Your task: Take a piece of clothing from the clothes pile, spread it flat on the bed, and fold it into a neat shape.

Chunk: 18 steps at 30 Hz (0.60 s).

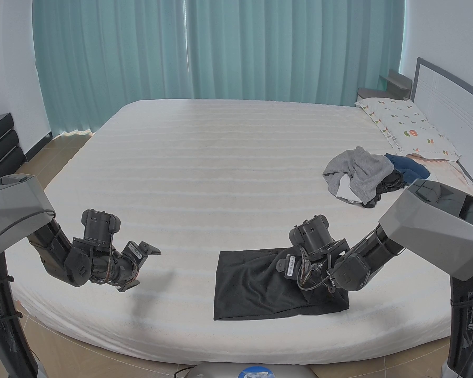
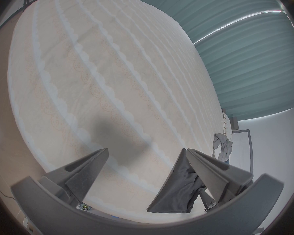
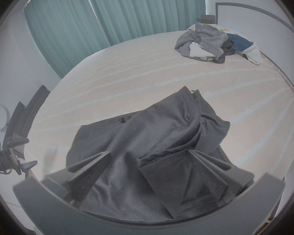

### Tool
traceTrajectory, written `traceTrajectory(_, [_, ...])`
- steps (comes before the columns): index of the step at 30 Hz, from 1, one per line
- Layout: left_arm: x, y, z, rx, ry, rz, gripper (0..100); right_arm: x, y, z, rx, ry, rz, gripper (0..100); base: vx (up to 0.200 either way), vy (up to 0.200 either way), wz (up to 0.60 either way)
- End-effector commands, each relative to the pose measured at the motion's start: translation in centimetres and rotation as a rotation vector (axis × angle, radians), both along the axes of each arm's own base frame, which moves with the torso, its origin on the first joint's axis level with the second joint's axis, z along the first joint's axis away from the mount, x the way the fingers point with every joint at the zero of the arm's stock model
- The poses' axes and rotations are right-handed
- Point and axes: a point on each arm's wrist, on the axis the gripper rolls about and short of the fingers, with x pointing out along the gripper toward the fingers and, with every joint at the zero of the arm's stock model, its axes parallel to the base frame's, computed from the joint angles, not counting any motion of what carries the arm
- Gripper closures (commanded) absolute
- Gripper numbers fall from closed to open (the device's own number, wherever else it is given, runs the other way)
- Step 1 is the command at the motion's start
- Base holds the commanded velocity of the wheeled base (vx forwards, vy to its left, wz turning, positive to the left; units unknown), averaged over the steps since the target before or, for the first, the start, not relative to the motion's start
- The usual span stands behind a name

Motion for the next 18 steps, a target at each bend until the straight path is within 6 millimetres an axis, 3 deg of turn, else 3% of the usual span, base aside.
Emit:
traceTrajectory(1, [0.0, 0.0, 0.0, -0.001, 0.000, 0.000, 0, -0.2, -0.6, 0.0, -0.014, 0.018, -0.006, 100, 0.000, 0.000, 0.00])
traceTrajectory(9, [0.0, 0.0, 0.0, -0.001, 0.000, 0.002, 0, -1.5, -2.3, 1.4, -0.037, 0.030, -0.010, 100, 0.000, 0.000, 0.00])
traceTrajectory(10, [0.0, 0.0, 0.0, -0.001, 0.000, 0.002, 0, -2.0, -3.4, 1.8, -0.043, 0.037, -0.025, 100, 0.000, 0.000, 0.00])
traceTrajectory(18, [0.0, 0.0, 0.0, -0.001, 0.000, 0.000, 0, -4.0, -7.1, 1.4, -0.062, 0.111, -0.069, 100, 0.000, 0.000, 0.00])
